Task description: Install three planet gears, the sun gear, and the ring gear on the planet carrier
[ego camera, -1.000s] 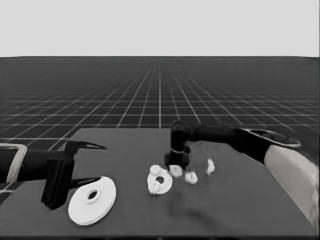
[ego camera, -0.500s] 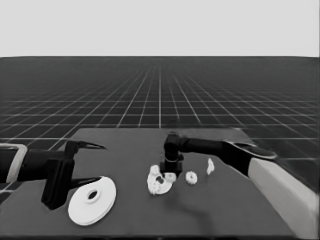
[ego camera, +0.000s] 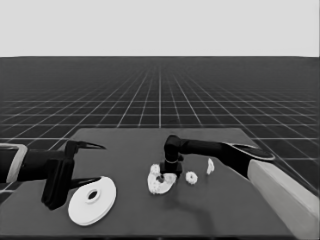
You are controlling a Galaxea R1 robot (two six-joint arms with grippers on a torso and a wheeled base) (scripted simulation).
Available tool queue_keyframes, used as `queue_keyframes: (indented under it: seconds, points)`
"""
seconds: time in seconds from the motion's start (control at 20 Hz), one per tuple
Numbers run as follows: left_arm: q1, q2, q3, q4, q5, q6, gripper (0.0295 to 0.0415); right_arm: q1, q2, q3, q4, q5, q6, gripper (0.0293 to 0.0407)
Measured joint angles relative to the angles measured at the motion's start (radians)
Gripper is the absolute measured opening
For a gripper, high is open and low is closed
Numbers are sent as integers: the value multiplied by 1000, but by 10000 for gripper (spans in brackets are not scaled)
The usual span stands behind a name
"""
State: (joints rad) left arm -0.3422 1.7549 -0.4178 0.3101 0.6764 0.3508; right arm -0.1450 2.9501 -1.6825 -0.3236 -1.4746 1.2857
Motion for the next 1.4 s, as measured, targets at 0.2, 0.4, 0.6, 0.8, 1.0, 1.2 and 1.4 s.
queue_keyframes:
  seconds: [0.2, 0.4, 0.6, 0.8, 1.0, 1.2, 1.4]
  points:
    - [0, 0, 0, 0, 0, 0, 385, 0, 0, 0, 0, 0, 0, 385]
    - [0, 0, 0, 0, 0, 0, 385, 96, -24, 82, 89, -43, 48, 385]
    - [0, 0, 0, 0, 0, 0, 385, 148, -28, 101, 138, -55, 60, 385]
    - [0, 0, 0, 0, 0, 0, 385, 153, -29, 102, 144, -56, 61, 385]
    - [0, 0, 0, 0, 0, 0, 385, 175, -292, 240, 170, -42, -63, 385]
    - [0, 0, 0, 0, 0, 0, 385, 177, -318, 242, 174, -40, -89, 385]
    - [0, 0, 0, 0, 0, 0, 385, 47, -298, 177, 55, 18, -124, 385]
